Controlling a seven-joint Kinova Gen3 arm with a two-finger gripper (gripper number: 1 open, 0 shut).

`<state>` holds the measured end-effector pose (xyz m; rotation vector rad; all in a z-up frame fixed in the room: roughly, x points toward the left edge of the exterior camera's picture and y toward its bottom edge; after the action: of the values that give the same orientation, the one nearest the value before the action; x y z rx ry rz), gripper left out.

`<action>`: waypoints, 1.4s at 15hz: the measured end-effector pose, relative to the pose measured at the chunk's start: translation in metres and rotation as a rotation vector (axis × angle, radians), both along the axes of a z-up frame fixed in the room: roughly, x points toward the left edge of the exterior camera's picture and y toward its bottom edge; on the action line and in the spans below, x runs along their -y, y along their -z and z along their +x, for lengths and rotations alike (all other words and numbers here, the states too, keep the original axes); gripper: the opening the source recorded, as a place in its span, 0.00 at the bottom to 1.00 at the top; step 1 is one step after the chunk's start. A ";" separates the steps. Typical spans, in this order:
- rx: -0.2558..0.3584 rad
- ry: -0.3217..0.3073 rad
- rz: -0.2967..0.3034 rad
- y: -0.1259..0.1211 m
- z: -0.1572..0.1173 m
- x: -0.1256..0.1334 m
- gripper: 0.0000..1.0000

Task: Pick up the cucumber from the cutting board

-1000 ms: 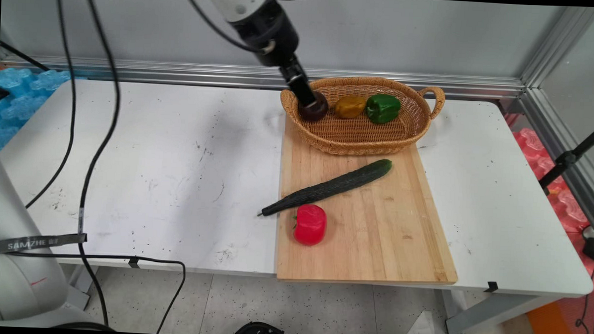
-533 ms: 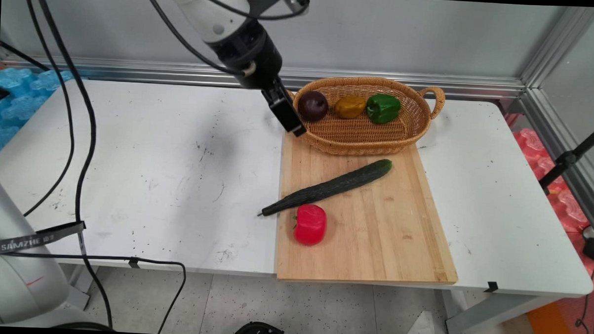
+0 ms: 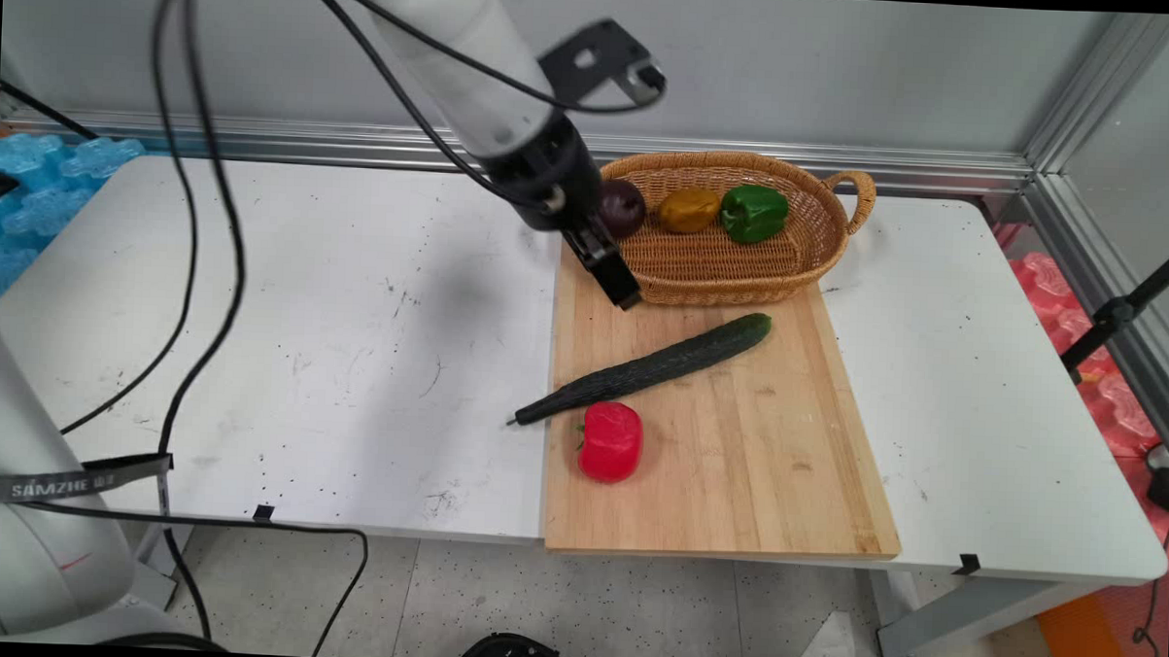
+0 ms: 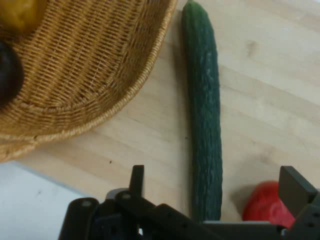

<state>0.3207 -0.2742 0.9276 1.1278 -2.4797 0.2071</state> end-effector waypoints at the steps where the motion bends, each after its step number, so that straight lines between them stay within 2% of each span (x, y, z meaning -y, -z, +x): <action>1: 0.003 -0.004 0.001 0.005 -0.004 0.003 1.00; 13: 0.051 -0.011 0.067 0.090 -0.069 0.043 1.00; 21: 0.084 0.006 0.105 0.123 -0.088 0.050 1.00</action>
<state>0.2331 -0.3242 0.8051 1.1760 -2.5945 0.1261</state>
